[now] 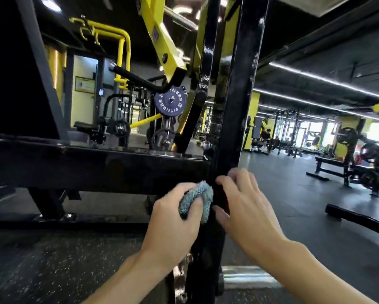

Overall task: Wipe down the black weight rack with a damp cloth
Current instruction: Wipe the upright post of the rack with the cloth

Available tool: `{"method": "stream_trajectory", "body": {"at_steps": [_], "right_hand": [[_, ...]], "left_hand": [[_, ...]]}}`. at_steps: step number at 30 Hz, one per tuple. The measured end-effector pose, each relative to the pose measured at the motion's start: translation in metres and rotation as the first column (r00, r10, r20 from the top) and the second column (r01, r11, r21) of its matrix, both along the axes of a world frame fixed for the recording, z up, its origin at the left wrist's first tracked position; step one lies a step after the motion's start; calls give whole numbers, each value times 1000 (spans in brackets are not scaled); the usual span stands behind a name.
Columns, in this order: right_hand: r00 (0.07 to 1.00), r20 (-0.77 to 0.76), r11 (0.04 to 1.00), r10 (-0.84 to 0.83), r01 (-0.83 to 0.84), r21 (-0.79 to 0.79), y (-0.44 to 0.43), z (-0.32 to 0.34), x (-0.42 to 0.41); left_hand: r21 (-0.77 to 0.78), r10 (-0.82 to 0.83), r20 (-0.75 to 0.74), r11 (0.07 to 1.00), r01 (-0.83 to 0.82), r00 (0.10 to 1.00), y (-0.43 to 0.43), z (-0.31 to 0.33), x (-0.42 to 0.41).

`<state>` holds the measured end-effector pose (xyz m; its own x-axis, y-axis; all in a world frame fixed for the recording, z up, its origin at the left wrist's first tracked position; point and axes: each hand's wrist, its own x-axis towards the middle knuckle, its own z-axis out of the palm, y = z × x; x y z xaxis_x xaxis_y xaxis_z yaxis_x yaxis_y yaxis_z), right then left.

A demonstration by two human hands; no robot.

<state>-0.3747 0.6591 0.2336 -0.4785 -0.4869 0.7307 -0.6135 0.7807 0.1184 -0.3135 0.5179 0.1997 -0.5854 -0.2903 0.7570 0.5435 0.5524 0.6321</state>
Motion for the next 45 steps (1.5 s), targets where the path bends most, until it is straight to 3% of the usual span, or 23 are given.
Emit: {"method": "stream_trajectory", "body": {"at_steps": [3, 8, 14, 19, 23, 28, 34, 39, 42, 45], "right_hand": [[985, -167, 999, -47, 49, 9, -2, 52, -8], [984, -171, 992, -56, 74, 100, 1, 118, -14], [985, -166, 983, -44, 73, 169, 1, 124, -18], [977, -185, 973, -101, 136, 187, 1, 123, -19], [964, -217, 975, -153, 182, 124, 0, 125, -19], [954, -276, 988, -117, 140, 64, 0, 145, -15], [980, -195, 983, -49, 81, 162, 0, 168, -16], [981, -181, 980, -63, 95, 173, 0, 168, -12], [977, -212, 990, -35, 63, 126, 3, 178, -12], [978, -209, 997, -3, 19, 76, 3, 192, -17]], "left_hand": [[-36, 33, -162, 999, -40, 986, -3, 62, -5], [-48, 93, -47, 994, -96, 994, -12, 132, -49], [-87, 53, 11, 995, -52, 999, -17, 130, -62], [24, 91, 133, 995, -95, 987, -17, 149, -81], [9, 7, 53, 1000, -8, 999, -10, 140, -60], [13, 75, 50, 997, -75, 996, -11, 181, -74], [-18, 14, -83, 1000, -15, 996, -8, 180, -64], [25, 79, -18, 997, -78, 997, -8, 215, -79], [16, -10, -89, 1000, 12, 996, -7, 208, -70], [18, 20, -113, 1000, -18, 993, -9, 222, -80]]}}
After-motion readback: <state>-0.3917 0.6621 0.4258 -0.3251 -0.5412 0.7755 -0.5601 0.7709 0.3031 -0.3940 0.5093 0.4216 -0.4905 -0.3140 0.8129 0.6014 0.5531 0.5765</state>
